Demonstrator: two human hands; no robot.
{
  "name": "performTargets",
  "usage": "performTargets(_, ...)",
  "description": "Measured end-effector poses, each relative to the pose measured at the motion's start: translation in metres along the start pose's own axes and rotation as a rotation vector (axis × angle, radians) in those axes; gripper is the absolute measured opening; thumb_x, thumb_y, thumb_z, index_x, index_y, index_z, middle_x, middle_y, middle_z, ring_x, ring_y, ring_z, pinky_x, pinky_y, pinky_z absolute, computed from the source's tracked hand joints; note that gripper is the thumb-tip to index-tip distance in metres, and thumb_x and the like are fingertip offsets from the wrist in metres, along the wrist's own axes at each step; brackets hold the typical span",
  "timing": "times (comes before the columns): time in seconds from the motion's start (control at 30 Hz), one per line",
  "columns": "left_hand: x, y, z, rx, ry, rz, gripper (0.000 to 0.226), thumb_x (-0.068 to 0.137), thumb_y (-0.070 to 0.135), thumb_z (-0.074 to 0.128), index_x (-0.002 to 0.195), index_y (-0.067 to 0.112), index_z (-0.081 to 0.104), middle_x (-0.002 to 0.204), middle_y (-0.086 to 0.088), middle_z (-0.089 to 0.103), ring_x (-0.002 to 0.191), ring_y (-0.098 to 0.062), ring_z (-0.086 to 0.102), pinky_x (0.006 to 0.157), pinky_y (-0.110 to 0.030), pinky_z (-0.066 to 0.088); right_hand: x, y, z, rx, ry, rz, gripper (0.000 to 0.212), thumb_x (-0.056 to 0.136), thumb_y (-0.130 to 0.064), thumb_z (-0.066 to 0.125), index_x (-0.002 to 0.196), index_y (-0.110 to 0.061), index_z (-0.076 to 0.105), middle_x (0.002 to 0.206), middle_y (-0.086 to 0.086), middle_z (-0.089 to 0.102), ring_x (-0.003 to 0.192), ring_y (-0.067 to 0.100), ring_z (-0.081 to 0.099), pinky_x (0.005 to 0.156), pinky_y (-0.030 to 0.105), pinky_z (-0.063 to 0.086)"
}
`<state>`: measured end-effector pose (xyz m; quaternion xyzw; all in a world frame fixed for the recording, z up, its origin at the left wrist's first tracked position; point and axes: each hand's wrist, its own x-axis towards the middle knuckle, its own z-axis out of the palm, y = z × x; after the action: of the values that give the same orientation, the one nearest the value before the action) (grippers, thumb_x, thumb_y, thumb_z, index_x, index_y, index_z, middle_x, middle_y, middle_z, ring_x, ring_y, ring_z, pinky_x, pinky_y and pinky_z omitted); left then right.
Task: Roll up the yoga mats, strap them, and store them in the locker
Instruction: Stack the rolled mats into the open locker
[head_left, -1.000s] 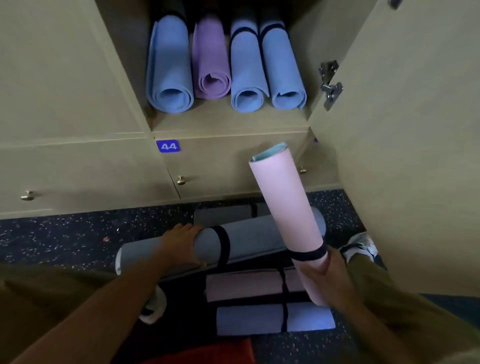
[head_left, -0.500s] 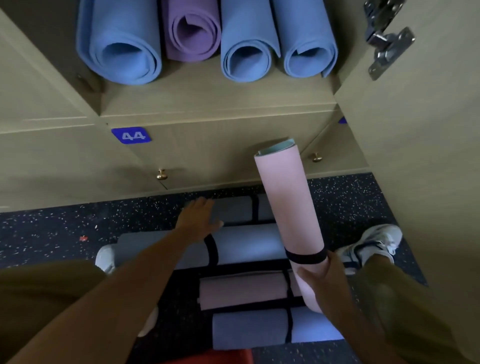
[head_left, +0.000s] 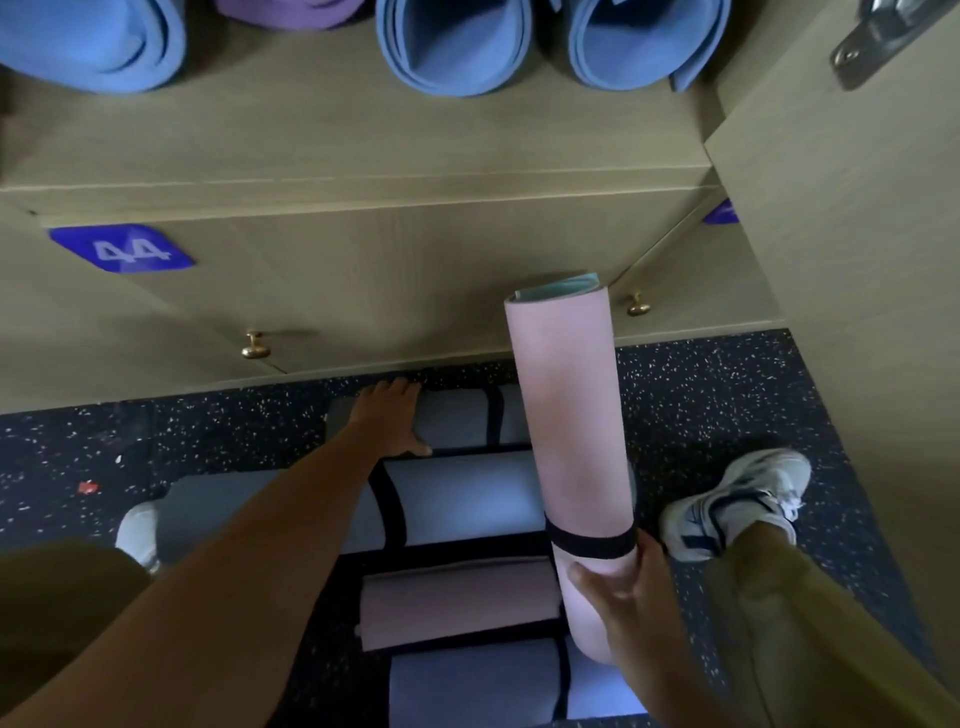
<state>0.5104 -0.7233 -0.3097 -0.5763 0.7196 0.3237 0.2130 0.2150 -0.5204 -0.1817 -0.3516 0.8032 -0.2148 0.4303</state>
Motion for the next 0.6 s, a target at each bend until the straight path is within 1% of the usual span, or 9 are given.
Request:
performTargets(0.13,-0.005,0.003,-0.017,0.101,0.095,0.034,0.110,0.075,0.059,0.080,0.160,0.015,0.025,0.162,-0.013,0.026,0.148,-0.035,0.026,0.116,-0.051,0.036,-0.006,-0.005,0.002,0.073,0.003,0.008,0.089,0.051,-0.059,0.080,0.130,-0.028,0.053,0.124,-0.005,0.062,0.115,0.010,0.059,0.092,0.037,0.046)
performTargets(0.2,-0.014,0.001,-0.032,0.127,0.152,0.053,0.106,0.074,0.060,0.079,0.157,0.016,0.030,0.158,-0.012,0.028,0.146,-0.034,0.027,0.111,-0.051,0.041,-0.010,-0.004,-0.001,0.066,-0.004,0.003,0.091,0.051,-0.060,0.080,0.131,-0.028,0.052,0.125,-0.005,0.062,0.116,0.011,0.060,0.094,0.039,0.047)
performTargets(0.27,-0.027,-0.004,-0.045,0.165,0.202,0.055,0.104,0.073,0.063,0.077,0.154,0.017,0.033,0.153,-0.012,0.035,0.141,-0.034,0.035,0.107,-0.050,0.044,-0.015,-0.007,-0.006,0.043,0.005,0.001,0.091,0.052,-0.059,0.081,0.132,-0.028,0.050,0.126,-0.002,0.061,0.117,0.017,0.059,0.097,0.044,0.049)
performTargets(0.33,-0.045,-0.006,-0.057,0.169,0.228,0.040,0.101,0.071,0.066,0.076,0.152,0.020,0.036,0.145,-0.010,0.048,0.130,-0.032,0.048,0.103,-0.047,0.048,-0.020,-0.010,-0.011,0.038,0.011,0.003,0.087,0.057,-0.052,0.084,0.133,-0.028,0.050,0.126,-0.001,0.060,0.116,0.021,0.059,0.099,0.048,0.050)
performTargets(0.4,-0.068,-0.008,-0.068,0.152,0.251,0.020,0.091,0.070,0.066,0.075,0.144,0.022,0.045,0.126,-0.006,0.064,0.110,-0.028,0.062,0.092,-0.042,0.054,-0.027,-0.013,-0.015,0.030,0.016,-0.014,0.085,0.061,-0.049,0.085,0.135,-0.027,0.049,0.127,-0.001,0.060,0.115,0.021,0.059,0.098,0.048,0.051)
performTargets(0.43,-0.083,-0.011,-0.072,0.160,0.263,0.000,0.086,0.070,0.066,0.075,0.139,0.022,0.049,0.118,-0.004,0.068,0.102,-0.026,0.065,0.086,-0.039,0.055,-0.031,-0.013,-0.017,0.024,0.023,-0.025,0.086,0.062,-0.049,0.086,0.137,-0.026,0.049,0.128,0.000,0.060,0.115,0.022,0.059,0.098,0.048,0.051)
performTargets(0.5,-0.117,-0.021,-0.080,0.175,0.288,-0.018,0.084,0.070,0.069,0.075,0.137,0.023,0.051,0.114,-0.003,0.070,0.099,-0.025,0.067,0.082,-0.036,0.054,-0.044,-0.021,-0.022,0.043,0.028,-0.043,0.083,0.070,-0.038,0.089,0.139,-0.022,0.047,0.129,0.002,0.058,0.117,0.025,0.058,0.097,0.046,0.050)
performTargets(0.57,-0.141,-0.034,-0.084,0.071,0.298,-0.036,0.089,0.068,0.073,0.075,0.136,0.022,0.048,0.118,-0.006,0.069,0.102,-0.028,0.067,0.083,-0.039,0.054,-0.051,-0.027,-0.025,0.051,0.040,-0.066,0.077,0.077,-0.024,0.088,0.141,-0.017,0.047,0.127,0.002,0.056,0.114,0.024,0.057,0.092,0.040,0.046)
performTargets(0.6,-0.159,-0.040,-0.087,0.005,0.298,-0.040,0.091,0.068,0.073,0.076,0.135,0.020,0.047,0.120,-0.007,0.068,0.104,-0.029,0.066,0.084,-0.040,0.054,-0.058,-0.032,-0.027,0.057,0.047,-0.074,0.076,0.078,-0.020,0.087,0.142,-0.015,0.046,0.125,0.001,0.054,0.112,0.022,0.055,0.090,0.037,0.043)
